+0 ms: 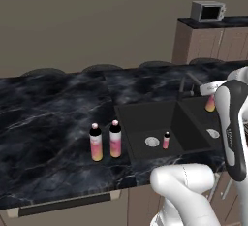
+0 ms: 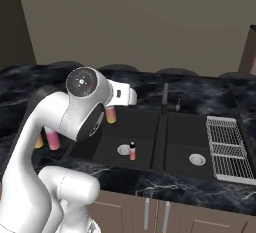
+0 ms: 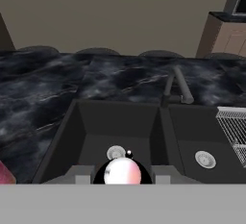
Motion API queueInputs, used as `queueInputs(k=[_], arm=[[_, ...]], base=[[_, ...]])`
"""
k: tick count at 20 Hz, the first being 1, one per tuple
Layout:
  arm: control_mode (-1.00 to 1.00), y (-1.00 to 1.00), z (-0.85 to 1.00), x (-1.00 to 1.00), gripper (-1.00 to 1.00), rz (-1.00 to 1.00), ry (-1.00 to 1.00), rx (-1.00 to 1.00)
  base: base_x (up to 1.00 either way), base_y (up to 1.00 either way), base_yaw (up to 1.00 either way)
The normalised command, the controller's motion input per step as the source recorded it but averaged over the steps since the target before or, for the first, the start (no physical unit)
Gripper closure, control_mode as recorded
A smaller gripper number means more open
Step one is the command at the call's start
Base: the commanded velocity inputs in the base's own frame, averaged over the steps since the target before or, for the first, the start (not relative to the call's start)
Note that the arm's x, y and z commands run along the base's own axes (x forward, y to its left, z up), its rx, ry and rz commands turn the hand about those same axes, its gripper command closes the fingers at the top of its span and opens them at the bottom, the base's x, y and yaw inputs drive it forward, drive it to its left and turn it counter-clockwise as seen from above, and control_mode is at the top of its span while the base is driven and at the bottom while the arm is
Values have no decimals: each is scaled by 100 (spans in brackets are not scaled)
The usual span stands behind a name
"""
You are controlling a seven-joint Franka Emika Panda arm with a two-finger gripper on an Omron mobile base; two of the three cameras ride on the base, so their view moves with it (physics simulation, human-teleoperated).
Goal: Place the large bottle from the dining counter next to the other large bottle outside the sink, and place the small bottle from the dining counter next to the other small bottle inside the sink.
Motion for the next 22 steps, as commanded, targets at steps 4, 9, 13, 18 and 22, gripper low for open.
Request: queueInputs(k=[4,9,13,18,22], arm=[[100,0,0,0,100,0,0,0],[-100,6,-2,13,100,-1,0,0],[-100,16,-9,13,100,0,0,0],[-100,22,-19,5,100,0,2,0],[-100,21,-22,4,100,0,1,0]], base=[[21,13,-3],[4,2,-1],[0,0,0],[0,0,0],[0,0,0]])
